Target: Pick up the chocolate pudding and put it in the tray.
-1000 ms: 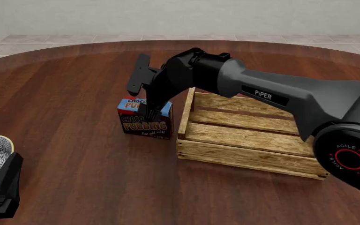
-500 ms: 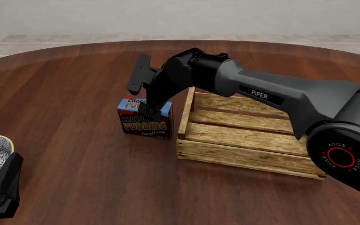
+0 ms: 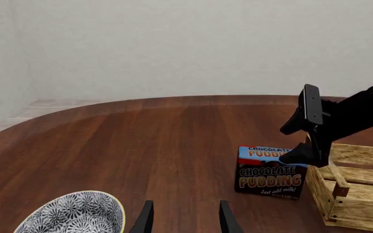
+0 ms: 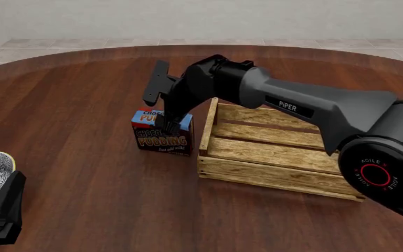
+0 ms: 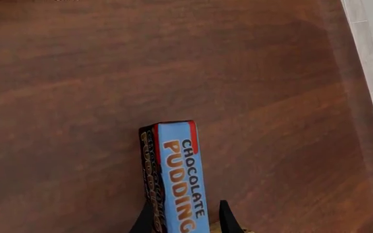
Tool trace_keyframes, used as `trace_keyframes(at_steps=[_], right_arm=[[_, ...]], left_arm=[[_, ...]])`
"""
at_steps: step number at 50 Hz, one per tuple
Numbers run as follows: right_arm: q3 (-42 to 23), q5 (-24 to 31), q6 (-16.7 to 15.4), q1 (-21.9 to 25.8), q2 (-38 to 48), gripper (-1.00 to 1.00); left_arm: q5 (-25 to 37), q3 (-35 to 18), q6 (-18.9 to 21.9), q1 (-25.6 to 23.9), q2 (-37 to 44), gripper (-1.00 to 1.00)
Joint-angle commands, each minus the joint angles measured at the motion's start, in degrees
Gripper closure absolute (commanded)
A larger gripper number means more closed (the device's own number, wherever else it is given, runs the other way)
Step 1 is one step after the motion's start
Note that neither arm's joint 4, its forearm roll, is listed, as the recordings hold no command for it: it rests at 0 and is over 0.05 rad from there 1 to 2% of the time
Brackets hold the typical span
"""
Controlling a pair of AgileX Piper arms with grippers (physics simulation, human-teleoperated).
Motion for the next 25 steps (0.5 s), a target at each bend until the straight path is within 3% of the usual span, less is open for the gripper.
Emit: trace_keyframes(at_steps=[1, 25], right_arm=[[0.2, -0.3, 0.3, 0.0, 0.1, -1.0], [0.8, -1.5, 1.3, 0.2, 1.0, -1.0]], left_arm=[[0.0, 0.0, 0.0, 0.0, 0.0, -1.0], [0.0, 0.0, 0.0, 0.0, 0.0, -1.0]])
